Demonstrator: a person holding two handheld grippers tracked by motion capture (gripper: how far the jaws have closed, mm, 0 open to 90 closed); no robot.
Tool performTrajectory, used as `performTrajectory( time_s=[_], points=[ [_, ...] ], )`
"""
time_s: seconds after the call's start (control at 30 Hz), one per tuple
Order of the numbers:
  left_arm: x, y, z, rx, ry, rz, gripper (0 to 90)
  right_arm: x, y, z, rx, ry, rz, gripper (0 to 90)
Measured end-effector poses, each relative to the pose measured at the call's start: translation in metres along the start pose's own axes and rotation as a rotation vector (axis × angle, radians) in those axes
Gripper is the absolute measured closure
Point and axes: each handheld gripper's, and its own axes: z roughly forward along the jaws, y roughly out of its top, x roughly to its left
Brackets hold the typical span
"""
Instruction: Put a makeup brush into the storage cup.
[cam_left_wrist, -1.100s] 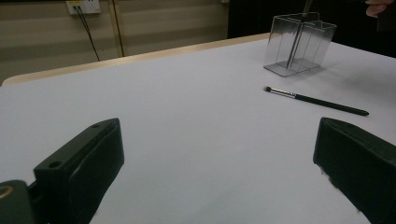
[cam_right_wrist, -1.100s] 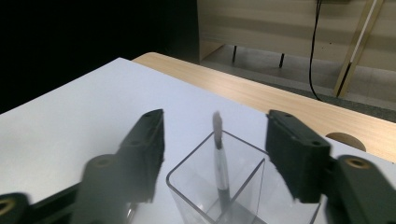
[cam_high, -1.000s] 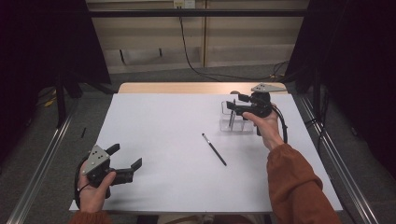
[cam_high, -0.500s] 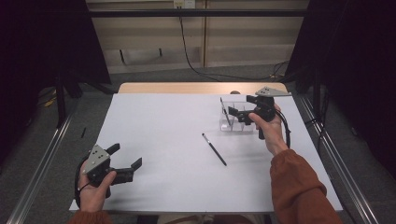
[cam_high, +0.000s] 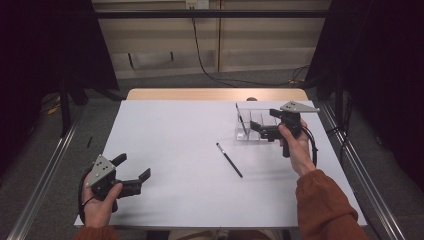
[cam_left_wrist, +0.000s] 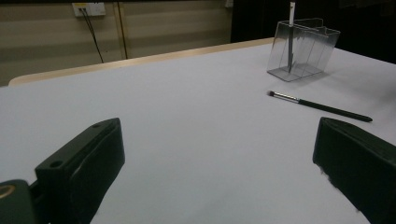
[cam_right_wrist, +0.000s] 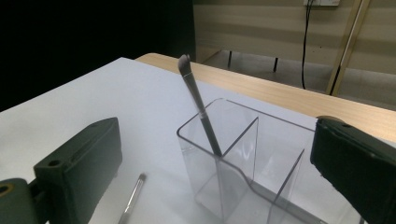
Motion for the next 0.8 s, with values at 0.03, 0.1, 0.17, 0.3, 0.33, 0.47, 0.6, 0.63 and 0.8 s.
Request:
performTrajectory(
  time_s=[0.03,0.1,0.17,0.3,0.33,0.47,0.6,0.63,0.8],
  points=[
    [0.000,0.000,0.000,-0.001,0.000,0.000,2.1,0.001,-0.001,-0.002,-0.003,-0.001,-0.005,1.3],
    [0.000,0.000,0.000,-0.002,0.002,-0.001,2.1,0.002,-0.002,-0.007,-0.009,0.009,-0.011,0.5],
    [0.000,0.000,0.000,-0.003,0.002,-0.005,2.2,0.003,-0.002,-0.011,-0.019,0.009,-0.017,0.8],
    [-0.001,0.001,0.000,-0.003,0.000,-0.001,2.1,0.004,-0.006,-0.019,-0.027,0.008,-0.015,0.7],
    [0.000,0.001,0.000,-0.002,-0.001,-0.001,2.1,0.004,-0.008,-0.021,-0.030,0.001,-0.019,0.7],
    [-0.001,0.001,0.000,-0.007,0.001,-0.006,2.1,0.003,-0.010,-0.027,-0.035,-0.002,-0.022,0.7],
    [0.000,0.001,-0.002,-0.006,0.002,0.002,2.1,0.005,-0.007,-0.035,-0.047,-0.013,-0.034,0.7],
    [0.000,0.001,-0.002,-0.007,0.002,0.001,2.1,0.006,-0.008,-0.037,-0.048,-0.014,-0.032,0.7],
    [0.000,0.001,-0.002,-0.007,0.005,0.000,2.1,0.008,-0.017,-0.047,-0.044,-0.022,-0.027,0.6]
  ],
)
